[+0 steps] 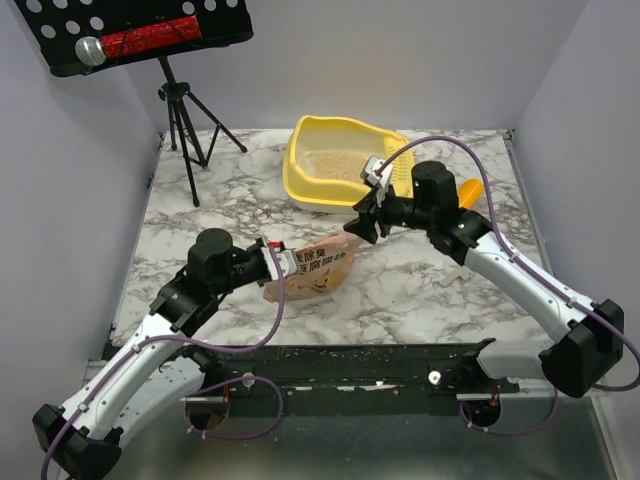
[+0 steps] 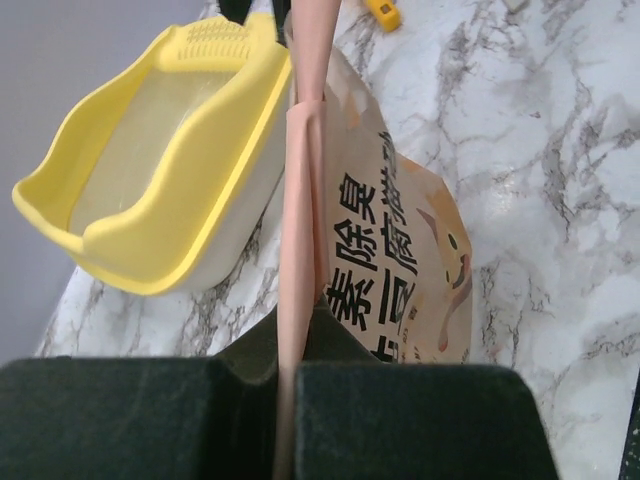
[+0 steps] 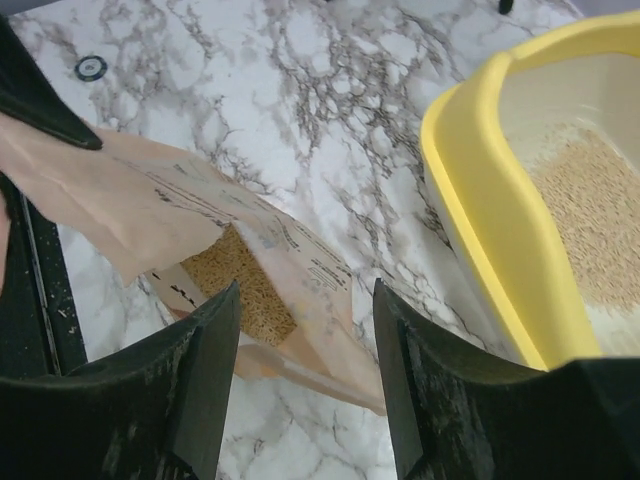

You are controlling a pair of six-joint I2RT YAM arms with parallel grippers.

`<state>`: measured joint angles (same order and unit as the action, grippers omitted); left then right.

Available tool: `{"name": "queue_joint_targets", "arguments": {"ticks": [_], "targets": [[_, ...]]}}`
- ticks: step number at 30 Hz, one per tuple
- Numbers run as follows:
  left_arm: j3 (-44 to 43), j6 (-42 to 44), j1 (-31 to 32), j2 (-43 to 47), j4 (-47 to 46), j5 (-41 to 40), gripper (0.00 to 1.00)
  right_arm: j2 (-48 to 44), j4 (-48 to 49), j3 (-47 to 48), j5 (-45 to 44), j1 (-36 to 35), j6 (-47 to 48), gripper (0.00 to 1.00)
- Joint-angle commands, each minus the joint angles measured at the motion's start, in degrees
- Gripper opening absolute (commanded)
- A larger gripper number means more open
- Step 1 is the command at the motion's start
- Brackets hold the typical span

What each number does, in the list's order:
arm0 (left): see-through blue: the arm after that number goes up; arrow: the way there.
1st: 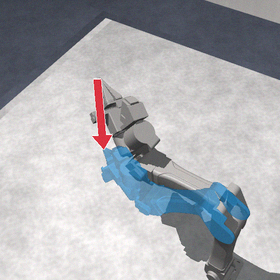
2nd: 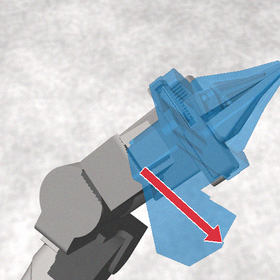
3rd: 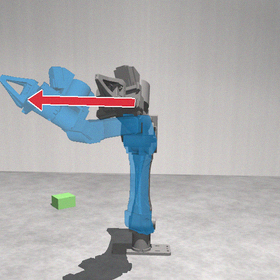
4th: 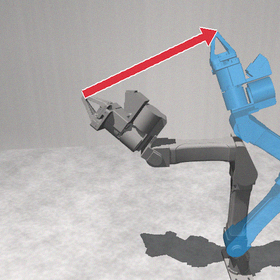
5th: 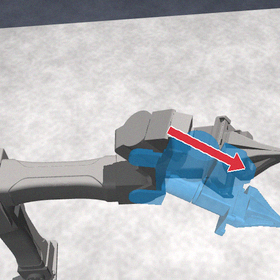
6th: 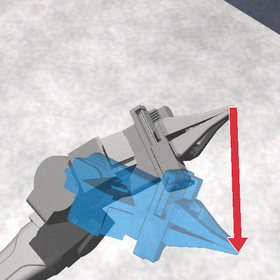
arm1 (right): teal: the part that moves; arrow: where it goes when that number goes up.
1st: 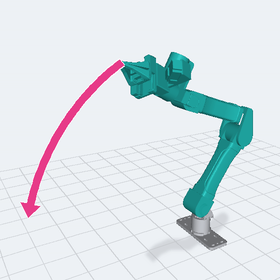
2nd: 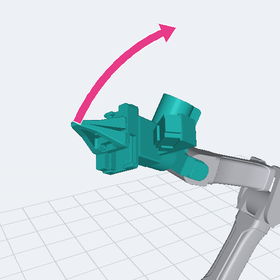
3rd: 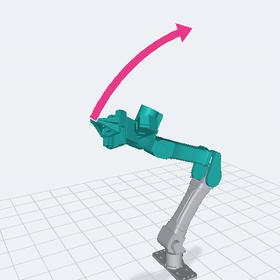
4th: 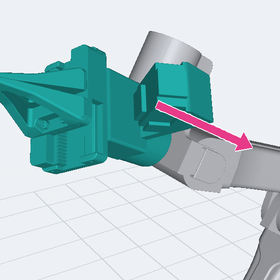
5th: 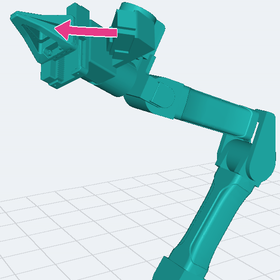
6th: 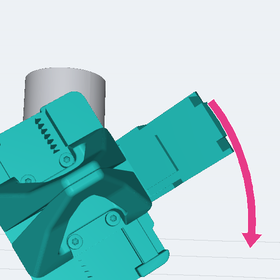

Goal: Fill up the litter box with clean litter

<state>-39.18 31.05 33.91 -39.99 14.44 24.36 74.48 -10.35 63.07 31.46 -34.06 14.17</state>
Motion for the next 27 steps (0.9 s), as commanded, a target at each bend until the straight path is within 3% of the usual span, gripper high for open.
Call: {"name": "queue_joint_targets", "arguments": {"ticks": [1,4,9,12,18,27], "targets": [[-2.9,8.2,0.6,0.3,-1.2,14.5,0.00,-1.9,-8.8,3.5,-11.0,0.1,-1.1,0.63],[-3.9,8.1,0.6,1.3,-2.4,20.8,0.00,-2.6,-11.4,5.7,-13.6,0.1,0.1,0.63],[-7.9,12.3,1.1,1.6,6.7,24.0,0.00,-4.4,-18.3,7.7,-10.5,0.1,6.1,0.63],[-5.3,10.7,1.2,5.3,5.5,26.0,0.00,-5.7,-22.0,7.7,-9.4,0.1,11.3,0.64],[1.0,7.4,2.6,10.4,1.2,23.0,0.00,-6.9,-24.2,6.8,-0.1,-0.4,17.1,0.66],[5.0,5.3,4.2,15.1,-2.5,18.7,0.00,-4.5,-28.3,6.9,2.8,-6.4,19.8,0.60]]}}
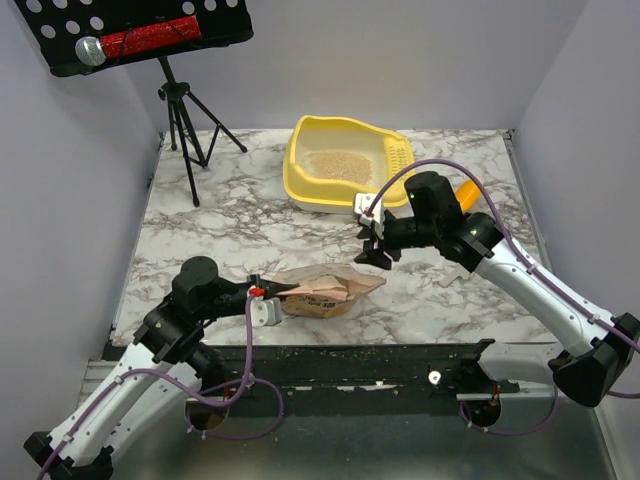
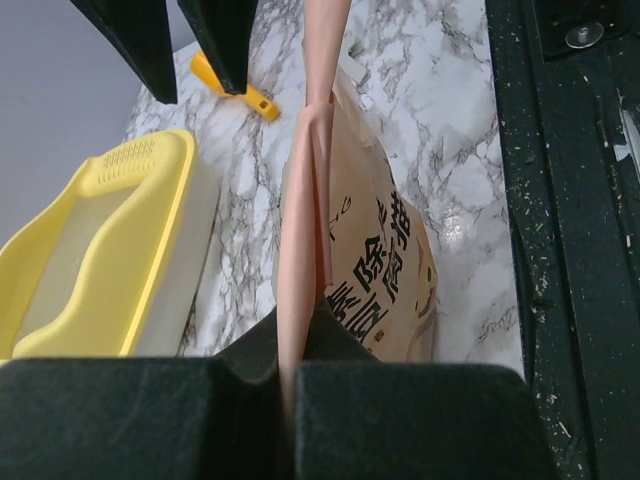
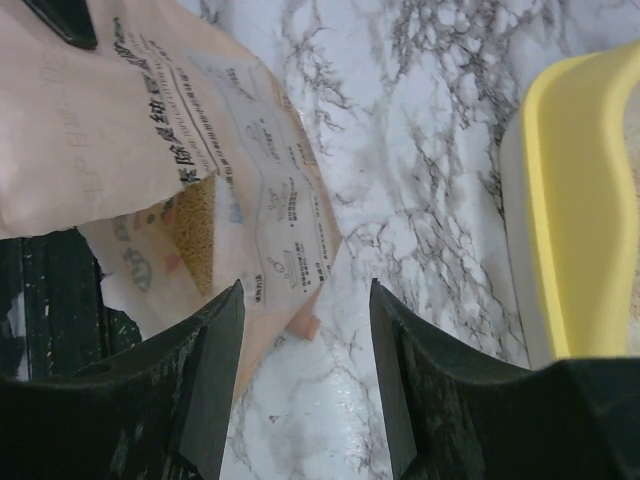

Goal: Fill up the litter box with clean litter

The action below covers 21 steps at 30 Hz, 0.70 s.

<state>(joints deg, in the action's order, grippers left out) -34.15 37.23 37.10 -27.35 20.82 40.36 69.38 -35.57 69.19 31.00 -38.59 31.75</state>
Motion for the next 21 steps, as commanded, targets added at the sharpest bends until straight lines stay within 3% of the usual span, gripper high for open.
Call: {"name": "queue_joint_targets", "arguments": {"ticks": [1,7,10,15,21], "targets": [[0.1,-0.9,1.2,2.8,-9.0,2.8,0.00,0.6,-3.3,0.6,3.4,-2.2,2.4,0.61],[1.9,-1.3,2.6,5.1,-10.5,0.0,0.00,0.3,-2.8,-1.0,2.8,-5.5,3.3,0.62],[1.9,-1.3,3.0,4.9,-10.4,-0.2,0.00,0.4,-2.2,-2.0,4.3,-6.8,3.1,0.52],[2.0,-1.3,3.3,5.3,-10.7,-0.7,0.00,2.8,-3.3,-2.0,4.2,-8.6,2.8,0.25],[1.9,-1.5,3.5,5.6,-10.8,-2.0,0.00,4.6,-2.0,-4.1,5.4,-9.4,1.7,0.13]]}}
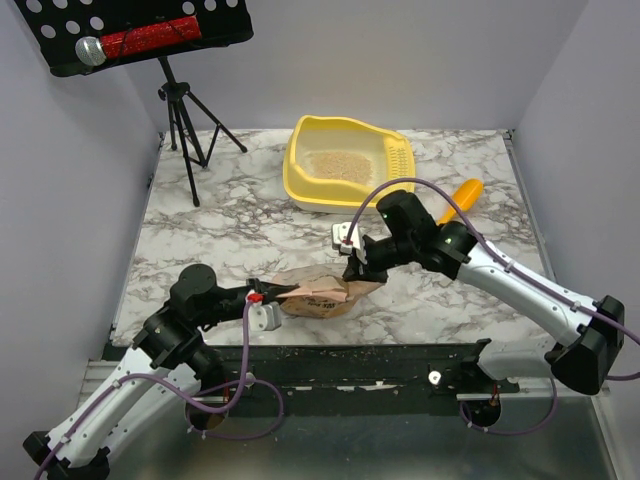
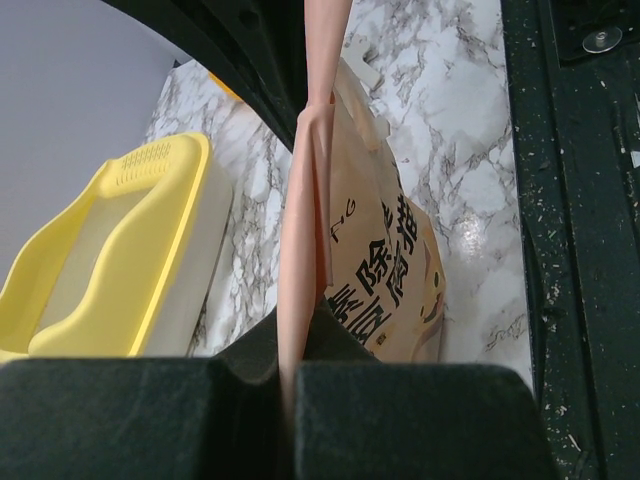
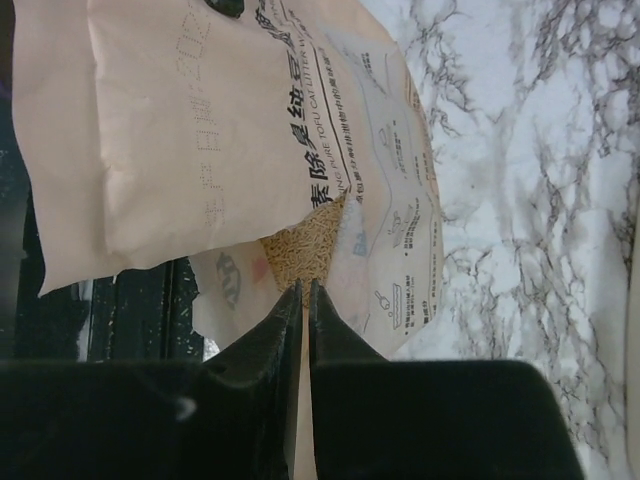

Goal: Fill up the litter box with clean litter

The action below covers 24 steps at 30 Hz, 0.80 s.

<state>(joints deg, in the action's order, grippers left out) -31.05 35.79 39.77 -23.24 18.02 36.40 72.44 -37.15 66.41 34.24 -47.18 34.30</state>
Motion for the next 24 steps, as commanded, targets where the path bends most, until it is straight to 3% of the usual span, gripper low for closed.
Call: {"name": "queue_joint_targets", "arguments": {"ticks": [1,12,18,20,22,24], "targets": [[-1.3,0.0,0.8,1.3,-8.0,1.9,0.00,1.8,-0.2,-1.5,2.7,-1.0,-1.0,0.11],[-0.4,-1.4,0.8,0.0,-12.7,0.1,0.00,6.0,4.8,-3.6,2.5,-3.4,-5.2,0.01],[2.0,-3.7,0.7,-0.2,-19.7,-2.9,0.00,11.8,7.4,-2.1,-2.1,-3.5,-8.5,0.02],[2.7,-4.1,0.8,-0.6,-20.7,-3.5,0.00,13.4,8.4,-1.6,-5.8,-3.5,-9.6,0.18],[2.9,-4.1,0.8,-1.2,-22.1,-5.0,0.00,14.7,8.0,-0.6,-8.6,-3.5,-10.4,0.42],[3.1,-4.2,0.7,-1.5,-23.5,-6.6,0.00,15.8,7.6,0.6,-12.0,-3.5,-11.6,0.53]]}}
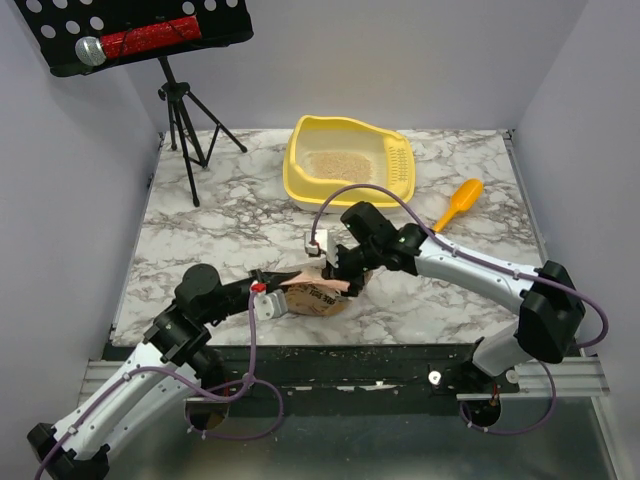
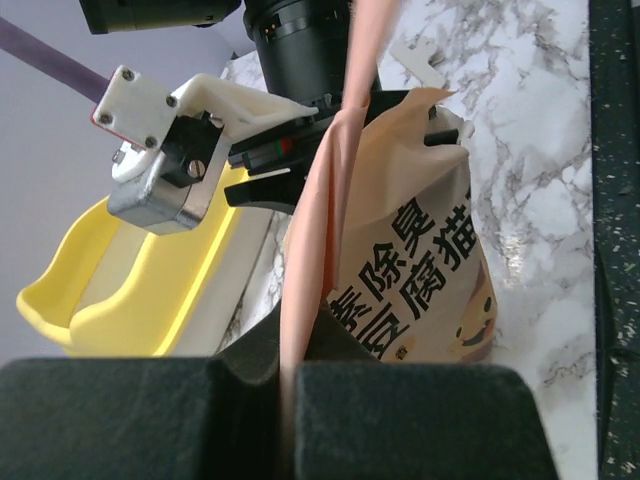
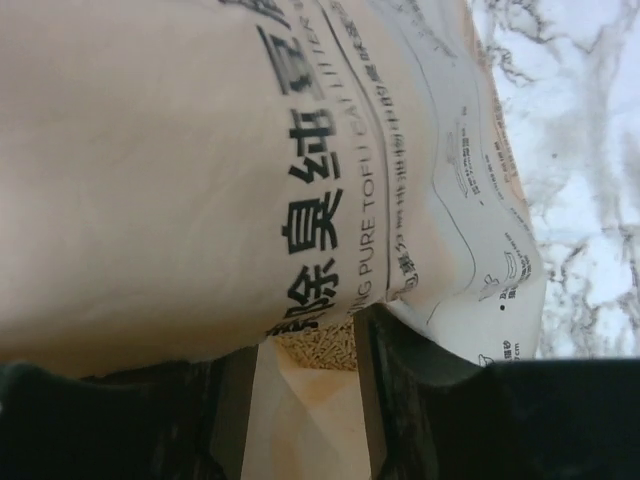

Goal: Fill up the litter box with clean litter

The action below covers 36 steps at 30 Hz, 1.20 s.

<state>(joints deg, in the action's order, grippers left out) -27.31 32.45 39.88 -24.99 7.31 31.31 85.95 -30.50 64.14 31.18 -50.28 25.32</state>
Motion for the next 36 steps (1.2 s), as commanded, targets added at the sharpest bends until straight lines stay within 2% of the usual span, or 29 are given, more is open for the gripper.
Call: {"name": "queue_joint_targets", "arguments": {"ticks": [1,3,7,11,13,17,25,28,31,36], "targets": [[-0.6,-0.8,0.7,-0.1,-13.8,-2.7,0.01,2.6,1.1,3.3,-10.8,-0.4,-3.0,0.57],[-0.6,-0.2,0.7,-0.8,-15.2,-6.3,0.08,3.2,1.2,4.1,-14.4,-0.4,-3.9,0.61],[-3.2,4.6,0.6,-2.6,-15.0,-12.5,0.10,4.0,5.0,4.6,-23.3,0.4,-7.5,0.64],[-9.2,15.0,0.6,-6.6,-9.1,-19.1,0.07,5.2,9.5,5.2,-29.1,0.8,-11.9,0.65],[-12.1,18.7,-0.5,-9.0,-5.8,-18.0,0.07,5.7,11.3,5.5,-30.9,0.8,-14.5,0.66],[-17.9,21.2,-6.9,-12.5,-1.8,-11.3,0.04,5.0,16.4,4.4,-29.9,0.6,-19.4,0.66],[-22.3,21.2,-14.7,-15.2,-2.0,-4.2,0.00,3.6,20.0,4.3,-31.0,-0.9,-21.6,0.66],[-20.8,19.2,-15.2,-15.7,-3.0,-2.4,0.00,4.0,20.9,3.5,-30.0,-1.1,-23.0,0.67],[-15.0,14.8,-15.2,-14.1,-8.5,-1.5,0.00,5.4,21.3,2.4,-29.0,-1.1,-23.8,0.67],[-4.9,8.4,-14.8,-11.0,-17.6,-7.6,0.06,6.4,21.5,2.4,-28.1,-1.1,-25.0,0.66]]}}
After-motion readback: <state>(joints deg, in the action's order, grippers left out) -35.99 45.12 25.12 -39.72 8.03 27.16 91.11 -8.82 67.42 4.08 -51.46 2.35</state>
